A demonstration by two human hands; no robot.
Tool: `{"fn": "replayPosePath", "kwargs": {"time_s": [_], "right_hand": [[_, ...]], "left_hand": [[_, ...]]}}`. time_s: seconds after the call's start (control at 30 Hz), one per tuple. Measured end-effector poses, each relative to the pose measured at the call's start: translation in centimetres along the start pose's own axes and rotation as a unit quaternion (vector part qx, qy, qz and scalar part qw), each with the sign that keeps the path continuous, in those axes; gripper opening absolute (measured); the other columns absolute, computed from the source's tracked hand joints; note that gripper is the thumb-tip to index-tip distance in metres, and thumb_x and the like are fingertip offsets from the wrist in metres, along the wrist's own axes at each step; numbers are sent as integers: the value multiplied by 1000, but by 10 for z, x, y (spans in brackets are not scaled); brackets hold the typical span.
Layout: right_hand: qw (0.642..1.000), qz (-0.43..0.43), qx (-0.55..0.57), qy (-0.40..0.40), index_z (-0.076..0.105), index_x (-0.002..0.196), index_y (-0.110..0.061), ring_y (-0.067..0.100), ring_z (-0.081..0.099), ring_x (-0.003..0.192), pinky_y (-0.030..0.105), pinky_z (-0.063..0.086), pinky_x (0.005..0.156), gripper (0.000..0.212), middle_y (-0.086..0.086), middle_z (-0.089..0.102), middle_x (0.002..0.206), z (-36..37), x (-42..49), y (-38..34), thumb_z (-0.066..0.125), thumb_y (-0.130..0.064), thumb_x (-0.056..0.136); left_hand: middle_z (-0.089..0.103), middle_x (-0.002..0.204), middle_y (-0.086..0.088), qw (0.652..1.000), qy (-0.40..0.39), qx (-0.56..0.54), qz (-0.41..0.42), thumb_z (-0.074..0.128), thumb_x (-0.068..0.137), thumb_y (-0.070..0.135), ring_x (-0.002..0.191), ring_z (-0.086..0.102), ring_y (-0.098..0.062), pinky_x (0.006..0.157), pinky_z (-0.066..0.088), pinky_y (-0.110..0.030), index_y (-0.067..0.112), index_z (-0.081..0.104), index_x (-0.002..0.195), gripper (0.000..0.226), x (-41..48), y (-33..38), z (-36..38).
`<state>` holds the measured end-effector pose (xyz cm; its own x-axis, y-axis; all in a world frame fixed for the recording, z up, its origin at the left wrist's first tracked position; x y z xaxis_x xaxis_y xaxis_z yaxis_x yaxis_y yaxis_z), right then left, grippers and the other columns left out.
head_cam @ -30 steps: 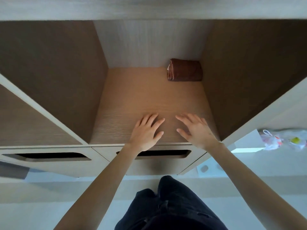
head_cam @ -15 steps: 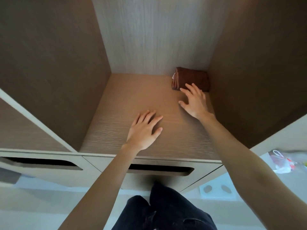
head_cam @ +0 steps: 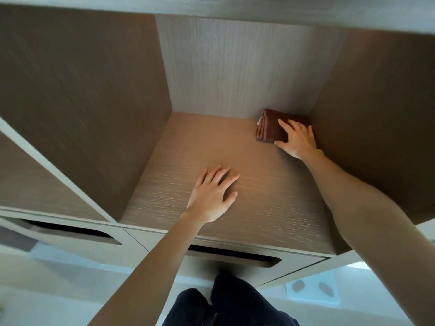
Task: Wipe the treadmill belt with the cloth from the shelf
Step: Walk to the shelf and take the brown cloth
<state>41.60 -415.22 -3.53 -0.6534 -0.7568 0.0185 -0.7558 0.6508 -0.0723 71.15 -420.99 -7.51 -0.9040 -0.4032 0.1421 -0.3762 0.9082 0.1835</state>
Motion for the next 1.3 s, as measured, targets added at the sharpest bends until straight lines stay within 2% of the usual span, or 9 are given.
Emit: {"fn": "replayPosePath", "kwargs": {"time_s": [0.07, 0.2, 0.4, 0.6, 0.73, 0.87, 1.0, 1.17, 1.3], "right_hand": [[1000, -9, 1, -3, 27, 149, -30, 32, 24, 140, 51, 10, 116, 63, 8, 30, 152, -1, 2, -2, 53, -45, 94], [999, -41, 29, 16, 44, 140, -29, 33, 32, 133, 51, 18, 114, 45, 8, 41, 142, -1, -8, -9, 51, -36, 96], [993, -85, 67, 56, 53, 134, -27, 34, 39, 126, 45, 25, 110, 44, 9, 49, 136, 6, -49, -24, 60, -34, 91], [988, -104, 92, 73, 60, 127, -25, 37, 49, 118, 55, 34, 105, 45, 11, 56, 126, 11, -125, -50, 67, -33, 84], [988, -96, 90, 78, 61, 125, -28, 29, 47, 117, 54, 38, 101, 48, 6, 58, 124, 9, -181, -70, 49, -48, 82], [991, -68, 89, 68, 62, 123, -31, 24, 41, 114, 49, 43, 89, 49, 3, 58, 124, 7, -228, -89, 51, -50, 79], [987, -80, 120, 65, 63, 122, -29, 19, 40, 113, 43, 36, 83, 49, -2, 59, 122, -1, -265, -100, 45, -52, 82], [970, -139, 152, 126, 65, 119, -19, 17, 44, 120, 39, 32, 90, 46, -1, 60, 125, -24, -267, -86, 50, -46, 85], [969, -195, 139, 63, 58, 130, -15, 19, 38, 133, 47, 29, 107, 62, 2, 50, 141, -10, -244, -85, 49, -55, 83]], "left_hand": [[27, 154, 5, 1000, 5, 1, 2, 15, 91, 55, 144, 14, -16, 118, 8, -42, 34, 34, 144, 60, 0, 0, 0], [30, 152, 4, 1000, 13, -8, 5, 15, 89, 55, 143, 16, -17, 118, 9, -43, 32, 38, 142, 62, 0, 1, -1], [36, 149, 2, 999, 28, -21, -16, 23, 90, 54, 142, 23, -18, 118, 12, -42, 29, 43, 140, 60, -11, -1, -4], [45, 144, -2, 998, 47, -26, -39, 34, 91, 49, 137, 33, -20, 115, 20, -43, 20, 49, 138, 57, -45, -7, -15], [44, 145, -2, 999, 29, -9, -37, 34, 93, 47, 138, 32, -20, 113, 21, -44, 16, 47, 139, 57, -72, -11, -17], [45, 144, -3, 1000, 17, -12, -24, 35, 93, 46, 138, 31, -19, 113, 22, -44, 14, 47, 139, 58, -88, -14, -19], [41, 147, -7, 999, 13, -36, -38, 33, 91, 50, 138, 30, -21, 117, 15, -45, 10, 39, 142, 65, -92, -9, -25], [29, 154, -5, 995, 54, -81, 30, 36, 93, 48, 142, 21, -19, 117, 14, -42, 10, 31, 147, 66, -86, 18, -45], [27, 155, -2, 993, 39, -65, 94, 38, 93, 49, 144, 17, -16, 117, 14, -43, 11, 32, 146, 65, -71, 38, -45]]}}
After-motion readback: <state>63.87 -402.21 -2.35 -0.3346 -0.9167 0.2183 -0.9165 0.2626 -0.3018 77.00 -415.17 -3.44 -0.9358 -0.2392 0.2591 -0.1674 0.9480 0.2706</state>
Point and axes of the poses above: each hand's wrist, its own x-axis towards the middle knuckle, its own z-axis out of the palm, y = z × x, the point moved 4 cm from there along x, towards the middle knuckle
